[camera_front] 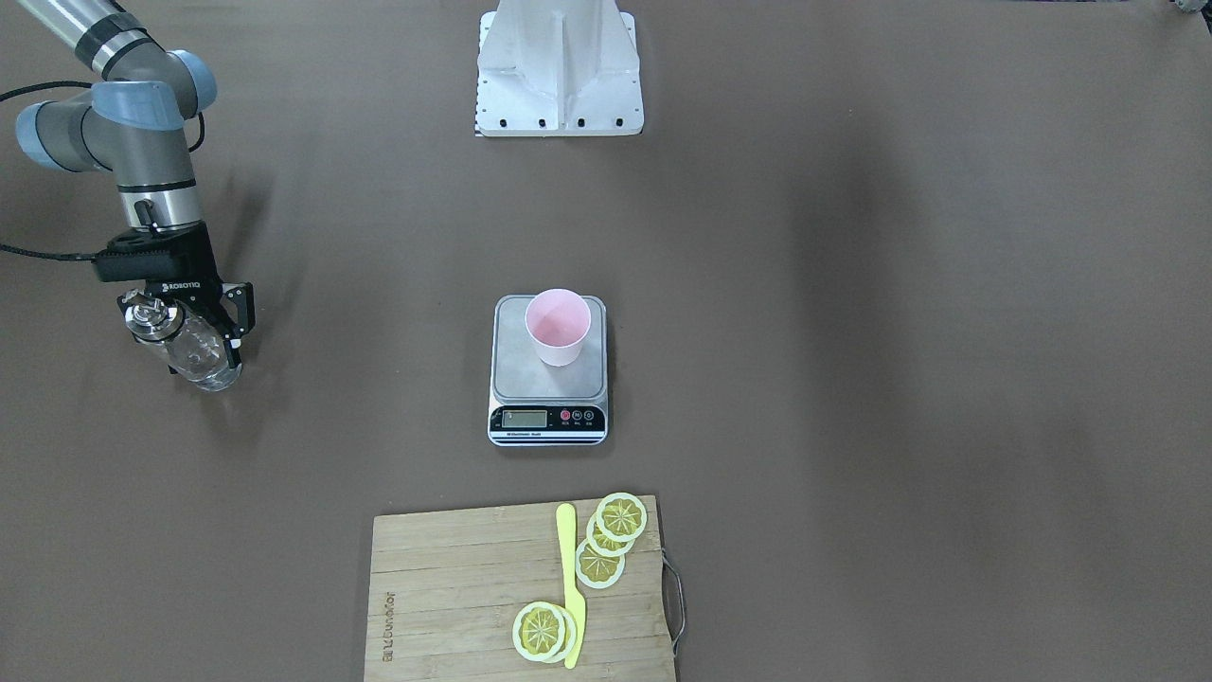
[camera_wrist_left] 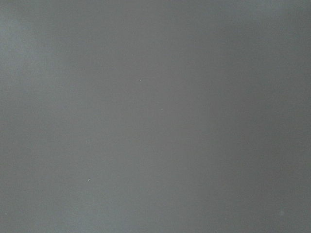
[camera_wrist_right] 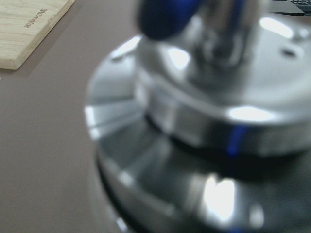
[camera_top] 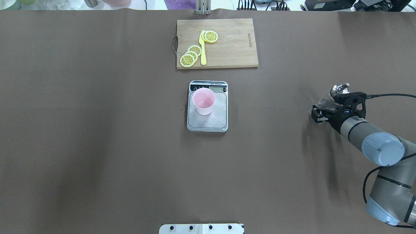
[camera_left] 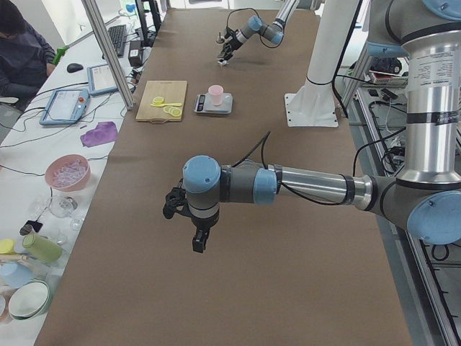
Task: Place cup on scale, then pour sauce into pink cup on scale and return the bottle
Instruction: 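Close the right gripper around the bottle's metal lid, then lift the bottle with the right gripper and carry it toward the scale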
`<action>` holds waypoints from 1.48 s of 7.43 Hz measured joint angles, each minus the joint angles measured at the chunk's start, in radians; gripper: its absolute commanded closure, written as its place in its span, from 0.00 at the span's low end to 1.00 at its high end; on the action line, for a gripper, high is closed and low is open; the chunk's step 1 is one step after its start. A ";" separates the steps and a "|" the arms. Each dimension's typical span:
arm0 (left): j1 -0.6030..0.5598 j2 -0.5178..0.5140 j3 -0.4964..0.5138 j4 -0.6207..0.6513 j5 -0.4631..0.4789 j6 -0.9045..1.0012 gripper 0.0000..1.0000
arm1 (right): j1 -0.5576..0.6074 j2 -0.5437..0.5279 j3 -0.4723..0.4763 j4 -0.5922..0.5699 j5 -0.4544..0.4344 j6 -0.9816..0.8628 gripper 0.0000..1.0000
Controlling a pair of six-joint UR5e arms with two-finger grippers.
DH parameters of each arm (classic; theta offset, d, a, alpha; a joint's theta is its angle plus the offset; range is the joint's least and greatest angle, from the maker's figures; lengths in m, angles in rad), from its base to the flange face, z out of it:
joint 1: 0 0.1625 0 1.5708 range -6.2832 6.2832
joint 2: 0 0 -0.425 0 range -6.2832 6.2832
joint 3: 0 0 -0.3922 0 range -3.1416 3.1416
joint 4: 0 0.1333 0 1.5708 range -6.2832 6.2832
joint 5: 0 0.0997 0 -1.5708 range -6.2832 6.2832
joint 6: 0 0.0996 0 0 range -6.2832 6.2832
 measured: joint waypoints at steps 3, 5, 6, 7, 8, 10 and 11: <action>-0.001 0.001 0.001 0.000 0.000 0.001 0.02 | 0.003 -0.001 0.011 0.001 -0.003 0.002 1.00; -0.001 0.001 0.001 0.000 0.000 0.001 0.02 | 0.015 -0.001 0.023 0.000 -0.001 0.001 1.00; -0.001 0.002 0.001 0.000 0.000 0.002 0.02 | 0.026 -0.001 0.035 -0.001 0.001 0.001 1.00; -0.001 0.002 0.001 0.000 0.000 0.002 0.02 | 0.036 -0.002 0.048 -0.003 0.005 0.002 1.00; -0.001 0.002 0.001 0.000 0.000 0.001 0.02 | 0.041 -0.002 0.058 -0.005 0.010 0.003 1.00; -0.001 0.002 0.005 0.001 0.002 -0.004 0.02 | 0.043 -0.002 0.074 -0.014 0.018 0.005 1.00; -0.001 0.003 0.011 0.002 0.003 -0.019 0.02 | 0.044 -0.001 0.079 -0.020 0.016 0.011 1.00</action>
